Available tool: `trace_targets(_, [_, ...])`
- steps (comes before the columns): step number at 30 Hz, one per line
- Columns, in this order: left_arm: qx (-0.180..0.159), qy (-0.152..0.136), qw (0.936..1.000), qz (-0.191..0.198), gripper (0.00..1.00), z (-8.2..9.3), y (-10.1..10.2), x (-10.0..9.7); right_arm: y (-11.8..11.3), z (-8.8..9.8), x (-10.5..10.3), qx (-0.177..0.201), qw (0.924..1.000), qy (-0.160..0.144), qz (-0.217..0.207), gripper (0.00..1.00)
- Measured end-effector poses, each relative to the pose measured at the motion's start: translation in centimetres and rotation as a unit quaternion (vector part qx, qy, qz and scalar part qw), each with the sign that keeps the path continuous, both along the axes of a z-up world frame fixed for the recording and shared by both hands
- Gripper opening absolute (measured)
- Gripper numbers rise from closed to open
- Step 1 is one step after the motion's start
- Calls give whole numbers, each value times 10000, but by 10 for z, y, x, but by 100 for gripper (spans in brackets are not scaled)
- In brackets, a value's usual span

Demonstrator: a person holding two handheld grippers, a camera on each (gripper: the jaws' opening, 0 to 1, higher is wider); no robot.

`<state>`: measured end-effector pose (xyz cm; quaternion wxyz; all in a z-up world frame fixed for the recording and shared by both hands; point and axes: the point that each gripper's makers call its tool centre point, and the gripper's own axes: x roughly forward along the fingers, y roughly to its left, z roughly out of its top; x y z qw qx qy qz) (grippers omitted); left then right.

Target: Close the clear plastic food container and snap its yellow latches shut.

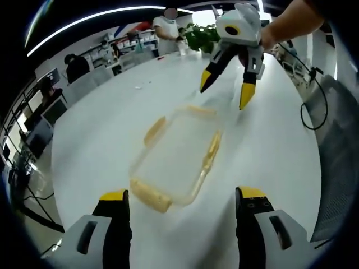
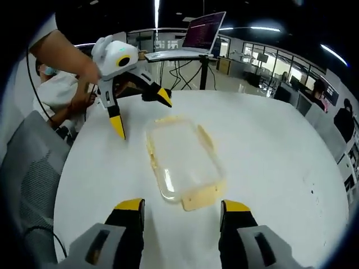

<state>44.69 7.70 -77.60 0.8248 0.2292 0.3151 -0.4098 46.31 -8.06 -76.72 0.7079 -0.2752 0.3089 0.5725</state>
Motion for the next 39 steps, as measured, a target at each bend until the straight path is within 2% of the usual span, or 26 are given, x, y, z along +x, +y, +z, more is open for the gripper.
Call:
trace_targets(11, [284, 71, 9994, -198, 73, -7, 13, 7, -4, -10, 5, -189, 9997, 12, 182, 53])
trace_targets(12, [330, 72, 9991, -240, 72, -9, 14, 7, -4, -10, 6, -195, 9996, 15, 188, 53])
trace_targets(14, [652, 14, 9964, -544, 70, -12, 20, 8, -4, -12, 7, -223, 9995, 21, 210, 53])
trace_targets(15, [675, 23, 9961, -566, 69, -13, 20, 9, -4, -12, 8, -240, 9994, 12, 230, 53])
trace_targets(18, [552, 115, 9970, -526, 70, -12, 20, 13, -4, -16, 9, -333, 9988, -20, 360, 53])
trace_targets(23, [658, 92, 9954, -697, 69, -13, 20, 17, -4, -18, 13, -403, 9982, -34, 444, 52])
trace_targets(26, [602, 214, 9944, -840, 66, -14, 18, 15, -5, -20, 15, -489, 9974, -86, 525, 54])
trace_targets(28, [679, 229, 9933, -905, 65, -15, 20, 16, -5, -21, 16, -509, 9971, -81, 560, 54])
trace_targets(39, [825, 345, 9882, -1243, 64, -17, 22, 25, -5, -25, 24, -634, 9955, -113, 691, 54])
